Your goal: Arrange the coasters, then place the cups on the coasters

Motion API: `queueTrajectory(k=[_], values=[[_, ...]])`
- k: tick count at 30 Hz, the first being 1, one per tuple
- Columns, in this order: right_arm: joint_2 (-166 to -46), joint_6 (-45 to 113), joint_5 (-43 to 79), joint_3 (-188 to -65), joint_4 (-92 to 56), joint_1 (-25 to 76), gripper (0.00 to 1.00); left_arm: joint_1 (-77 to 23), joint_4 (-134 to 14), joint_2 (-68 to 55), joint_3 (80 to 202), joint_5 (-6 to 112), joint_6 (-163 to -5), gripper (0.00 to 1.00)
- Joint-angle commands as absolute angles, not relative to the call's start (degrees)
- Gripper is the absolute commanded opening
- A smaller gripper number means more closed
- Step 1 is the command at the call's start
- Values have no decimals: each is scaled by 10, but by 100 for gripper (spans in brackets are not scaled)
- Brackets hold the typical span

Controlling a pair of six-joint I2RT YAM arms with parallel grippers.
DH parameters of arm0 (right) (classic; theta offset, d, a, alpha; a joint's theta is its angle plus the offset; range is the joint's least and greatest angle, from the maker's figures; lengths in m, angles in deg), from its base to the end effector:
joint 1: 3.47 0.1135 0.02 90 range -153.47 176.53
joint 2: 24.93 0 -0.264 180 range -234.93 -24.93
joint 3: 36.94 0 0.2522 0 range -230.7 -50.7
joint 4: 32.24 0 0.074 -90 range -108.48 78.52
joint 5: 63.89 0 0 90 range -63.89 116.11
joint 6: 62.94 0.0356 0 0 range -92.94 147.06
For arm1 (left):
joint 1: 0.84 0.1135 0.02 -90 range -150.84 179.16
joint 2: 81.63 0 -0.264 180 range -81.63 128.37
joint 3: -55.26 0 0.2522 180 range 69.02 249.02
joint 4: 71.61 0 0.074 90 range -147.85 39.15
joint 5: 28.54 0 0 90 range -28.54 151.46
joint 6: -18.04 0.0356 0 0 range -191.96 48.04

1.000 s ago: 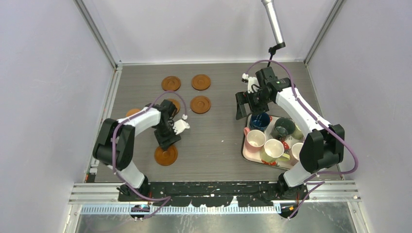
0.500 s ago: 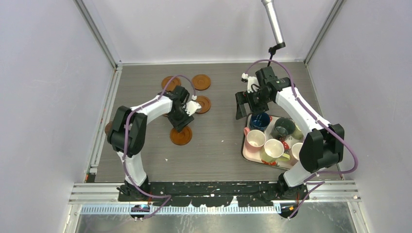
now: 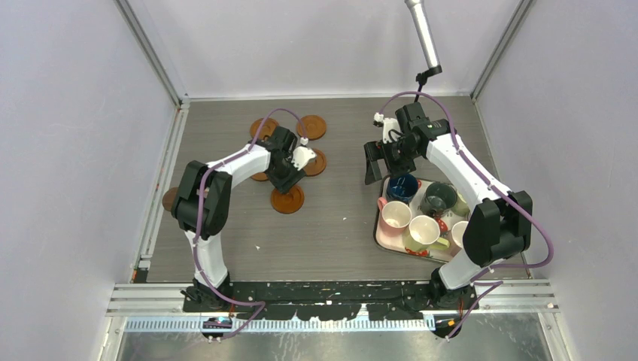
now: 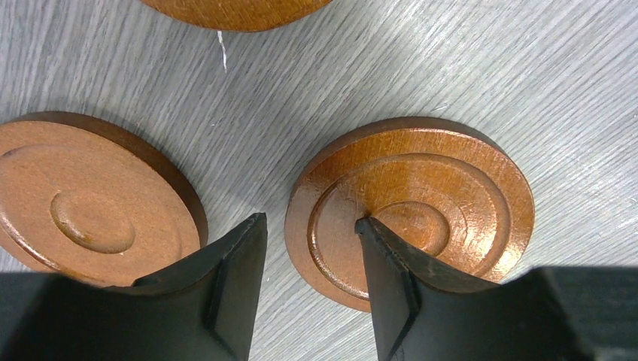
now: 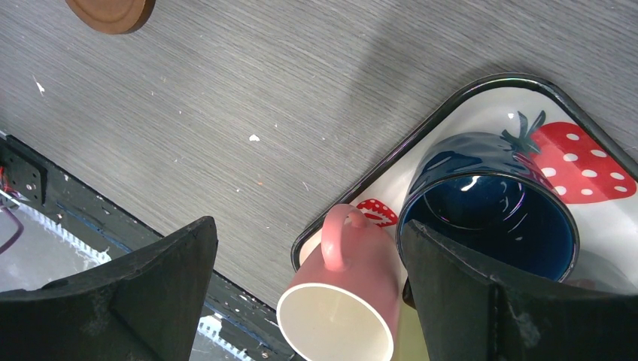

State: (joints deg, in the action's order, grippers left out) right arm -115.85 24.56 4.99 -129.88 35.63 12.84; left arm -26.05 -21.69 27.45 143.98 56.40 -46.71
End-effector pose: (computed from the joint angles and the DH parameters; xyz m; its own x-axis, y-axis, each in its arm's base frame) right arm 0.3037 0.1022 0.2885 -0.8573 -0.2933 -0.4231 -0.4413 0.8419 0.3106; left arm 0.3422 -0.1646 0.1722 -0.5778 0.7417 -0.3406 0.7714 0.6326 0.0688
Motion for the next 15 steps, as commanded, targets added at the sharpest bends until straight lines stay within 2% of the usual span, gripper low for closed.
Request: queueTrajectory(k=[1,3,10,15], values=[[-1158,242,41,-1322,357,127,96,-269,-236,263,1450,537,-480,53],[-1158,242,40,-1322,357,127,96,-269,-227,257,1450,535,-479,54],[-1152,241,38,-1323,360,127,96,-268,-186,201,1453,538,-481,70],[-1153,242,36,-1325,361,127,96,-233,-138,147,1470,502,-483,74]])
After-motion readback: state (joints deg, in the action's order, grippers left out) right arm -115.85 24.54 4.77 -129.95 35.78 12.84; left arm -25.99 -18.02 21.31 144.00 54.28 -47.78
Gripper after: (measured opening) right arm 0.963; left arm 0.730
